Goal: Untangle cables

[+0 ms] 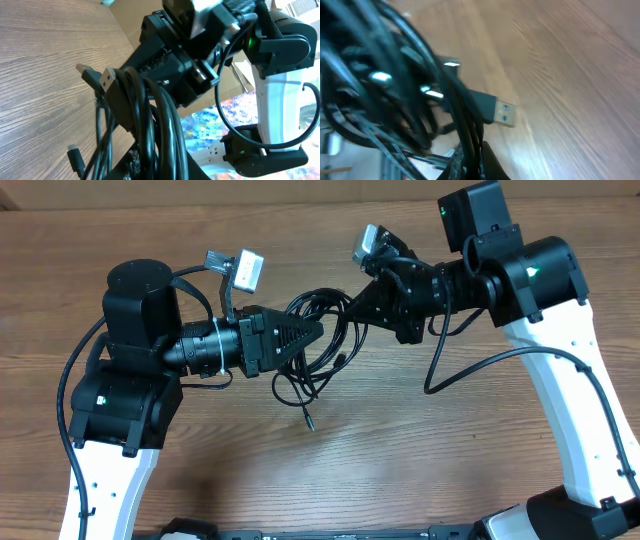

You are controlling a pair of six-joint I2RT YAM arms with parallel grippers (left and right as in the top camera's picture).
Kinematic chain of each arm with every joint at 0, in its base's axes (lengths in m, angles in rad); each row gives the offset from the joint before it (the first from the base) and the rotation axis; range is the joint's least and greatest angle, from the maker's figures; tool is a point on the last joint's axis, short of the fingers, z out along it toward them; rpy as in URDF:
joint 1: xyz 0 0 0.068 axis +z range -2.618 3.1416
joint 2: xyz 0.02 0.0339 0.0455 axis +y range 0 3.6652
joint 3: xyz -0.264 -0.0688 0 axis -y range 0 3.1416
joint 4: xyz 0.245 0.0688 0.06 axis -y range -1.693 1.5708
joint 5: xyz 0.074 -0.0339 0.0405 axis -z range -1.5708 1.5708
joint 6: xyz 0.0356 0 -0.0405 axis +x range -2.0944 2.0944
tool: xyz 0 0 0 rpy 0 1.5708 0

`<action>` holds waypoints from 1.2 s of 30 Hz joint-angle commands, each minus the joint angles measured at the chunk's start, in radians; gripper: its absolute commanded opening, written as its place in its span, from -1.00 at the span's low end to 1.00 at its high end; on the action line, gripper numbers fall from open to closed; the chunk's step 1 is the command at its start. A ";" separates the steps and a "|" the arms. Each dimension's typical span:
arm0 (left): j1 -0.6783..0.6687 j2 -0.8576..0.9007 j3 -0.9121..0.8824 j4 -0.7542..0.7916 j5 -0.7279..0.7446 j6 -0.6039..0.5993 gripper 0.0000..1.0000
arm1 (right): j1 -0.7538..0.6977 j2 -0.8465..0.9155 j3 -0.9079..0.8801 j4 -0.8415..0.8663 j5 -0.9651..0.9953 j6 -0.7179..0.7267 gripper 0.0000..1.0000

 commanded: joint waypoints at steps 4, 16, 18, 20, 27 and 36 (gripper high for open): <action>0.005 -0.006 0.017 0.011 0.013 -0.010 -0.56 | 0.003 -0.002 0.002 0.077 0.385 0.175 -0.92; 0.005 -0.006 0.017 0.007 0.013 -0.008 -0.53 | -0.029 -0.002 0.002 0.194 0.591 0.426 -0.92; 0.005 -0.006 0.017 0.007 0.013 -0.005 -0.52 | -0.029 -0.002 0.002 0.190 0.575 0.426 -0.92; 0.005 -0.006 0.017 0.005 0.012 0.001 -0.51 | -0.029 -0.002 0.002 0.188 0.569 0.426 -0.92; 0.005 -0.006 0.016 -0.031 0.005 0.043 -0.38 | -0.029 -0.002 0.002 0.182 0.611 0.422 -0.92; 0.005 -0.006 0.016 -0.240 -0.417 0.134 0.13 | -0.077 0.054 0.000 0.164 0.648 0.422 1.00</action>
